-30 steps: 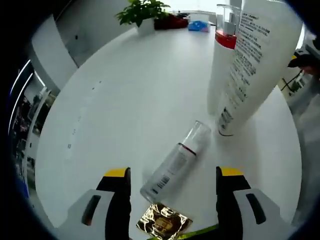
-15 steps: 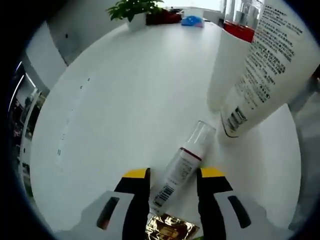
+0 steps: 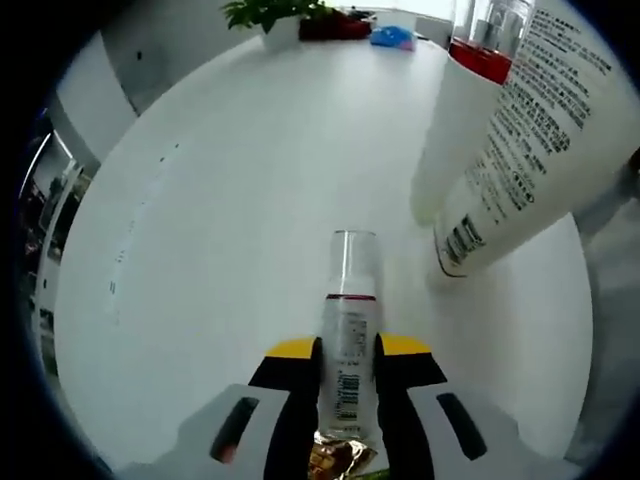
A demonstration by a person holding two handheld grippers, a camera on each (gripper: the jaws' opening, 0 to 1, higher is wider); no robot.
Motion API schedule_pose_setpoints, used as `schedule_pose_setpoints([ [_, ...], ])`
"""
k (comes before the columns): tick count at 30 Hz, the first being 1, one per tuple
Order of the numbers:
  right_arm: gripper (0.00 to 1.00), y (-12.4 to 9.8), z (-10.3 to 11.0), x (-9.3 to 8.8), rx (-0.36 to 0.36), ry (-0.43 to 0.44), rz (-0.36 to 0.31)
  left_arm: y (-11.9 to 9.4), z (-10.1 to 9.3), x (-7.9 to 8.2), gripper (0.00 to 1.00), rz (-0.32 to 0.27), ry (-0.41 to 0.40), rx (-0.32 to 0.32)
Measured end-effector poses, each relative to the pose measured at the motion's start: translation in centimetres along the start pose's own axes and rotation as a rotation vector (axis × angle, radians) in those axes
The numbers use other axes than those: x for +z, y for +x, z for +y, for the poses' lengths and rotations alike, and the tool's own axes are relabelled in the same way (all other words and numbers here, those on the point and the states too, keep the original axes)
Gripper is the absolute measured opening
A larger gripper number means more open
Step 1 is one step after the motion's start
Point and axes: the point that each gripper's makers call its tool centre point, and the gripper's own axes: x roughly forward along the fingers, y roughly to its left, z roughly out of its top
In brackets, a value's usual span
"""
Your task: Arrange the skincare products in the storage area until every visible bottle or jar stands upright without overlapping.
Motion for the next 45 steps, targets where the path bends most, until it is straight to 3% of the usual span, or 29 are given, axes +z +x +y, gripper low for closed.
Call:
schedule_pose_setpoints([
  [12, 0.76, 0.0, 0.0, 0.1, 0.001, -0.007, -0.006, -1.8, 0.7, -0.8, 0.17, -0.036, -0.112, 0.033],
  [20, 0.76, 0.0, 0.3, 0.2, 0.012, -0.019, -0.008, -3.5, 0.1, -2.3, 0.17, -0.077, -0.199, 0.048],
  [36, 0.76, 0.0, 0.9, 0.5, 0.034, -0.046, -0.020, -6.6, -2.3, -3.4, 0.17, -0.155, -0.286, 0.062],
  [45, 0.76, 0.0, 1.3, 0.6, 0.055, -0.048, -0.025, -8.2, -5.4, -4.0, 0.17, -0.209, -0.333, 0.058],
])
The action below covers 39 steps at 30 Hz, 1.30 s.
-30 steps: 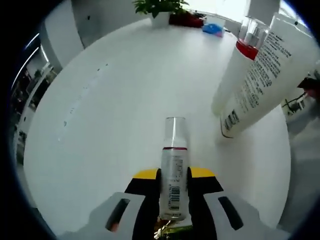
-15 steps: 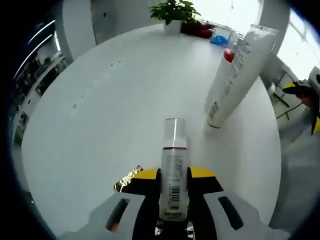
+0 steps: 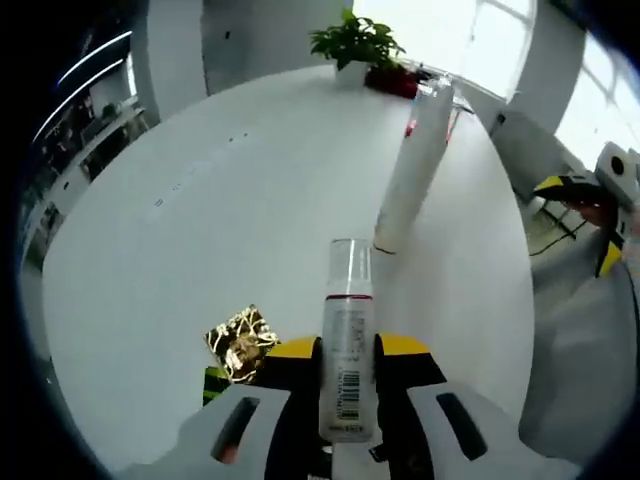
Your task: Arrange the skincare products in the storage area until every visible bottle or jar stands upright without overlapping.
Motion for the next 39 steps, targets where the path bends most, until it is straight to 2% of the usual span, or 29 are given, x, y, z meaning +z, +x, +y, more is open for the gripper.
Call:
schedule_pose_setpoints([
  [4, 0.76, 0.1, 0.5, -0.1, 0.024, -0.010, 0.009, -0.7, -1.2, -0.3, 0.17, -0.045, -0.057, -0.009],
  [11, 0.75, 0.1, 1.5, 0.2, 0.079, -0.006, -0.004, -1.8, -3.4, -1.8, 0.17, -0.068, -0.110, -0.010],
  [17, 0.74, -0.1, 2.8, 0.7, 0.158, 0.009, -0.013, -3.2, -5.6, -1.5, 0.17, -0.154, -0.194, -0.033],
  [20, 0.71, -0.4, 3.7, 1.9, 0.202, 0.076, -0.062, -4.1, -7.1, -0.7, 0.17, -0.233, -0.264, -0.061],
  [23, 0.69, -0.7, 4.3, 2.8, 0.225, 0.104, -0.095, -5.1, -8.3, 0.2, 0.17, -0.312, -0.320, -0.091],
  [26, 0.66, -1.1, 5.4, 3.7, 0.273, 0.127, -0.124, -6.6, -10.4, 1.7, 0.17, -0.446, -0.421, -0.156],
  [29, 0.62, -1.5, 6.5, 4.9, 0.328, 0.164, -0.165, -7.7, -12.6, 2.3, 0.17, -0.529, -0.489, -0.215],
  [33, 0.59, -2.0, 7.0, 6.4, 0.374, 0.224, -0.221, -8.6, -15.1, 2.5, 0.17, -0.589, -0.516, -0.258],
  [39, 0.58, -2.5, 7.1, 8.0, 0.412, 0.305, -0.292, -9.9, -17.6, 3.1, 0.17, -0.638, -0.481, -0.292],
])
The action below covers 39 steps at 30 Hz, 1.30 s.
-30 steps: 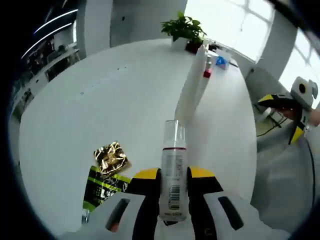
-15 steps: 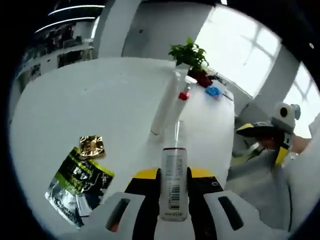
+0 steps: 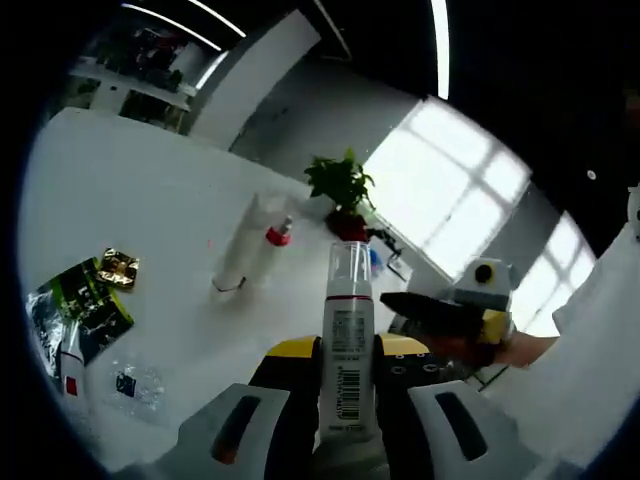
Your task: Arrange the skincare products in the storage area until every visible bottle or jar stands upright without overlapping.
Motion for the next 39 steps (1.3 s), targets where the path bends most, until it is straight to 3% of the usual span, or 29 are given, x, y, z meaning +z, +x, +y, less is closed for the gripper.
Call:
schedule_pose_setpoints([
  [3, 0.58, 0.3, 0.3, 0.3, 0.020, -0.001, 0.001, 0.0, -1.8, 0.5, 0.17, -0.050, 0.000, -0.050],
  [9, 0.55, 1.1, 1.4, 1.1, 0.097, 0.018, -0.011, 0.3, -5.1, 0.3, 0.17, -0.061, 0.010, -0.156],
  [11, 0.49, 1.1, 1.8, 1.7, 0.130, 0.053, -0.036, 0.4, -6.0, 0.3, 0.17, -0.060, 0.020, -0.184],
  [14, 0.29, 0.9, 2.0, 2.1, 0.155, 0.064, -0.040, 0.4, -6.8, 0.1, 0.17, -0.057, 0.010, -0.218],
  [15, 0.25, 0.8, 2.5, 2.3, 0.187, 0.084, -0.041, 0.4, -6.8, 0.1, 0.17, -0.062, 0.012, -0.212],
  [23, 0.21, 0.3, 2.5, 3.0, 0.152, 0.136, -0.044, 0.8, -7.4, 0.1, 0.19, -0.076, 0.022, -0.219],
  [25, 0.20, 0.3, 2.4, 3.0, 0.133, 0.125, -0.035, 1.2, -6.9, 0.0, 0.20, -0.067, 0.104, -0.174],
  [28, 0.19, 0.3, 2.1, 3.4, 0.078, 0.104, -0.034, 1.9, -6.9, -0.1, 0.21, -0.025, 0.143, -0.115],
  [36, 0.18, 0.1, 0.5, 4.1, -0.109, 0.066, -0.029, 2.3, -5.6, 0.9, 0.20, 0.046, 0.516, 0.190],
  [39, 0.18, 0.0, 0.5, 4.1, -0.154, 0.084, -0.036, 2.3, -5.6, 0.7, 0.19, 0.089, 0.590, 0.266],
])
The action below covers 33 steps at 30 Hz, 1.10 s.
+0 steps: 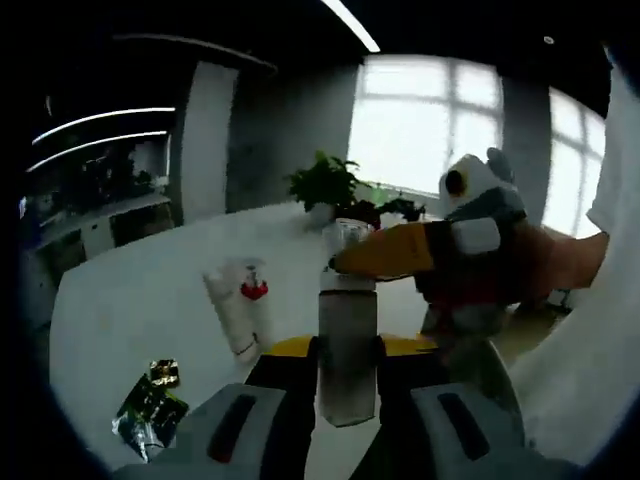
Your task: Arrange the skincare products in the storage area until every visible bottle or jar stands upright without overlapping.
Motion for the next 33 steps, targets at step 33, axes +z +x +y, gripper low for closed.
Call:
schedule_pose_setpoints([
  [33, 0.24, -1.8, 7.5, 0.2, 0.431, -0.257, 0.054, -5.8, -3.5, 2.3, 0.17, -0.058, -0.323, -0.521],
])
